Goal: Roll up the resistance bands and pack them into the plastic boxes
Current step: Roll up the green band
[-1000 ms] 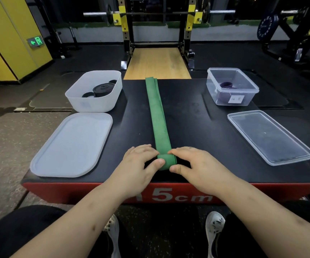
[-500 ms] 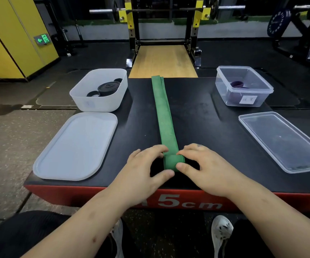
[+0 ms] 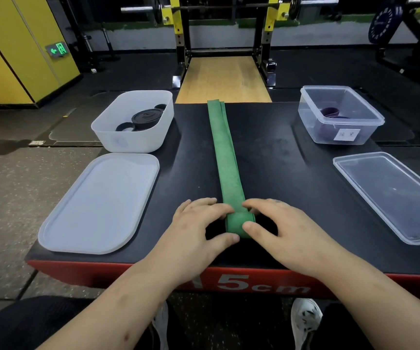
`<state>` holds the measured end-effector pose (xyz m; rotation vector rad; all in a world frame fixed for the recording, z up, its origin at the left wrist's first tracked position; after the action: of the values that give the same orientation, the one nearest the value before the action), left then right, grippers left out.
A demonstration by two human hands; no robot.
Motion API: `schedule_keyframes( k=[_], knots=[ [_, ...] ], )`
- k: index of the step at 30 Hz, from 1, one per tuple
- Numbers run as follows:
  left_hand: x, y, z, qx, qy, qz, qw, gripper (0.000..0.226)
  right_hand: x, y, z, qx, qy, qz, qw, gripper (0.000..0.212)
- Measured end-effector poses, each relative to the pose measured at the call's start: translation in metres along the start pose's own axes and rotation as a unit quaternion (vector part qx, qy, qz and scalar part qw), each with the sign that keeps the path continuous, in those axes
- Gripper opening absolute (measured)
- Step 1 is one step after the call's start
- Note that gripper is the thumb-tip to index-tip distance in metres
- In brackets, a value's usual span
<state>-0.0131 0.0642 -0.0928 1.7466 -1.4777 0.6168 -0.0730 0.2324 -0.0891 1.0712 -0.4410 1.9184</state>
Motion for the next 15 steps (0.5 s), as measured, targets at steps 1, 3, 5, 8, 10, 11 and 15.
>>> schedule_keyframes(
  k=[1, 3, 5, 8, 10, 11, 15],
  knots=[
    [0.000, 0.001, 0.001, -0.001, 0.002, 0.003, 1.000, 0.048, 0.002, 0.000, 0.000, -0.002, 0.010, -0.004, 1.000, 0.053],
    [0.000, 0.004, 0.003, 0.002, 0.005, 0.007, 1.000, 0.049, 0.005, -0.001, -0.001, -0.004, 0.021, -0.007, 1.000, 0.047],
    [0.003, 0.007, 0.004, -0.001, 0.011, 0.003, 1.000, 0.052, 0.006, -0.003, -0.002, -0.007, 0.022, -0.001, 1.000, 0.046],
    [0.005, 0.012, 0.004, -0.003, 0.009, 0.006, 1.000, 0.053, 0.007, -0.004, -0.001, -0.003, 0.008, 0.005, 1.000, 0.054],
    [0.005, 0.014, 0.005, -0.006, 0.012, 0.003, 1.000, 0.052, 0.006, -0.004, 0.000, 0.002, -0.003, 0.007, 1.000, 0.059],
    [0.004, 0.014, 0.005, -0.007, 0.013, 0.002, 1.000, 0.051, 0.005, -0.004, 0.000, 0.002, -0.006, 0.008, 1.000, 0.062],
    [0.002, 0.016, 0.008, -0.005, 0.015, 0.006, 1.000, 0.048, 0.000, -0.003, -0.002, 0.006, -0.011, 0.009, 1.000, 0.067]
  ],
)
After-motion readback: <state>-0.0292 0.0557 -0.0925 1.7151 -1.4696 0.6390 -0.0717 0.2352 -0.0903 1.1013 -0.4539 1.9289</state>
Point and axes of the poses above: each hand's wrist, its own y-axis towards the middle knuckle, its own x-axis out of the back of the hand, z = x × y, the point moved 7 cm from there along y, towards the middle knuckle, and after that the axes turned 6 degrees about -z, right-handed, at the moved point
